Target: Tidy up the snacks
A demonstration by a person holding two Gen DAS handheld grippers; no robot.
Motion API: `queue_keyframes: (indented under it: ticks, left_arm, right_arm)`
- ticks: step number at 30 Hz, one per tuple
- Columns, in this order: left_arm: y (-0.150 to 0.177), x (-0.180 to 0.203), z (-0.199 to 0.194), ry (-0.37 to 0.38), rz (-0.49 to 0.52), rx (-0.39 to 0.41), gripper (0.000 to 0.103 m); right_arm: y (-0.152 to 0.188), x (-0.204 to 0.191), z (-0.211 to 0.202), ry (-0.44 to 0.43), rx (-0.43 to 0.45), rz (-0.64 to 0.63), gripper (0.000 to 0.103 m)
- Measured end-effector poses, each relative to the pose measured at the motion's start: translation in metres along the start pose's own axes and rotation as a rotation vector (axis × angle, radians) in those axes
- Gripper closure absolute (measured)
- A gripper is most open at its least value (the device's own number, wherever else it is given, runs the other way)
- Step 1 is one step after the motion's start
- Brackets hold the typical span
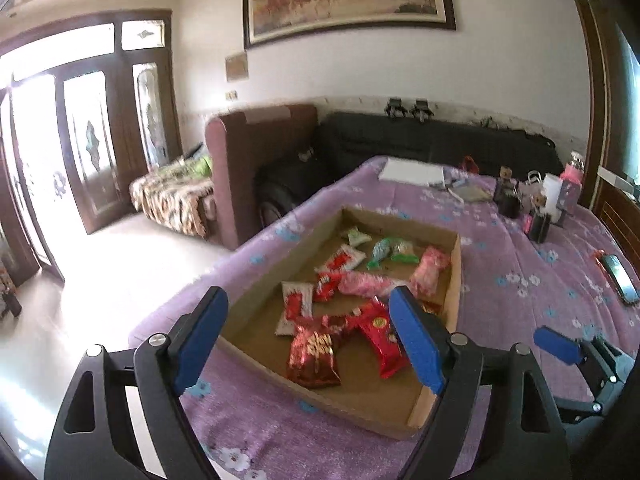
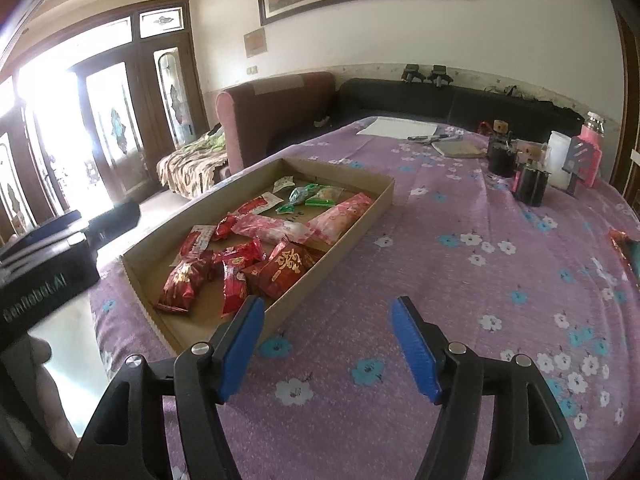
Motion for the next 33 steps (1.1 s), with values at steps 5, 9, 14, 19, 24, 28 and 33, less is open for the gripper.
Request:
queue_keyframes:
  ticks: [5,9,14,19,24,28,33]
  left_arm:
    - [-0.003,0.001,-0.015,-0.014,0.004,0.063,0.018]
    - [-0.004,0.003,-0.02,-0.015,0.011,0.082,0.017]
    - [-0.001,0.01,-0.022,-0.009,0.031,0.081,0.017]
    - [0.001,0.015,-0.026,-0.012,0.043,0.098,0.017]
    - [0.003,0.014,-0.04,-0.043,0.033,0.189,0.0]
    - [0.009,0.01,-0.05,-0.059,-0.003,0.295,0.0]
    - [0.007,0.016,-0.023,0.037,0.026,0.11,0.0]
  right_arm:
    - [0.003,0.001,-0.008,-0.005,0.014,0.013,0.032]
    - [0.004,0.002,-0.015,-0.002,0.029,0.021,0.029]
    - [0.007,0.001,-0.022,0.018,0.046,0.026,0.024]
    - [0.01,0.0,-0.024,0.025,0.053,0.048,0.024]
    - [0.012,-0.001,-0.025,0.049,0.067,0.038,0.023]
    - [0.013,-0.001,-0.024,0.048,0.066,0.04,0.023]
    - [0.016,-0.002,-0.018,0.046,0.054,0.037,0.023]
Point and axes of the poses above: each gripper's, at about its wrist camera, not at the fingertips, and z roughly the way its jaws point, x to its right, y to its underside, the point moved 1 cm from there along z, roughly the way its jaws point
